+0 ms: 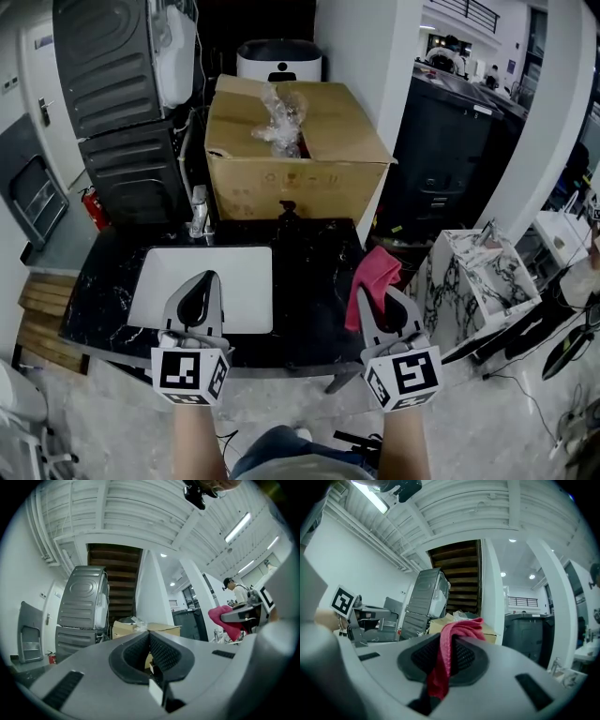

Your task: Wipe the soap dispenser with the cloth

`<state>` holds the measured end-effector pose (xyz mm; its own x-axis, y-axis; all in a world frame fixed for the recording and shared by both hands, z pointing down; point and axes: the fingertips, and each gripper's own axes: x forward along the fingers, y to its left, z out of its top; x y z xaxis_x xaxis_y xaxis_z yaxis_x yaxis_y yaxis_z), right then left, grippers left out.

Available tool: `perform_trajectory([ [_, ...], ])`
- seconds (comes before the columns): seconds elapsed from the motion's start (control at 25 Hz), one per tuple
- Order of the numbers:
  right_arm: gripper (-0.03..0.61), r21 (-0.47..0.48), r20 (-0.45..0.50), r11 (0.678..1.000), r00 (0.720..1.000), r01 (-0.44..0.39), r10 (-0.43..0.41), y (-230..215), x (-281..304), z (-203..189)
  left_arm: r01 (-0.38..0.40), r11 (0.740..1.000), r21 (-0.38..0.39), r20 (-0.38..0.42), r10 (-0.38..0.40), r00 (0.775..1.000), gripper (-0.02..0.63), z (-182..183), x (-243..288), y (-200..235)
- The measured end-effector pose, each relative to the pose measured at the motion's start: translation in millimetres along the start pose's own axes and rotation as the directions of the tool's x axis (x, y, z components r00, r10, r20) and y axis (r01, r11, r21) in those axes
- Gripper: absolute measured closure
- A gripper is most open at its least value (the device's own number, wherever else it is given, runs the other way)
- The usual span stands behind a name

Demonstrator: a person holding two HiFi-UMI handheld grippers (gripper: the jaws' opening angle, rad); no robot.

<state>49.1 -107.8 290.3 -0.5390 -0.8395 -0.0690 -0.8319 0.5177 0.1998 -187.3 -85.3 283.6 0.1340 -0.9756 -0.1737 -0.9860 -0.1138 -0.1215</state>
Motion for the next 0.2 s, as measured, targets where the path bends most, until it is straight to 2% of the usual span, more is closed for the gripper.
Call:
perform_trajectory([
  [0.2, 0.526, -0.001, -0.014, 1.0, 1.0, 0.022, -0.022, -4.0, 4.2, -5.5, 0.023, 1.0, 0.021, 0.0, -0.023, 1.0, 0.6, 3.1, 4.3, -2.3],
])
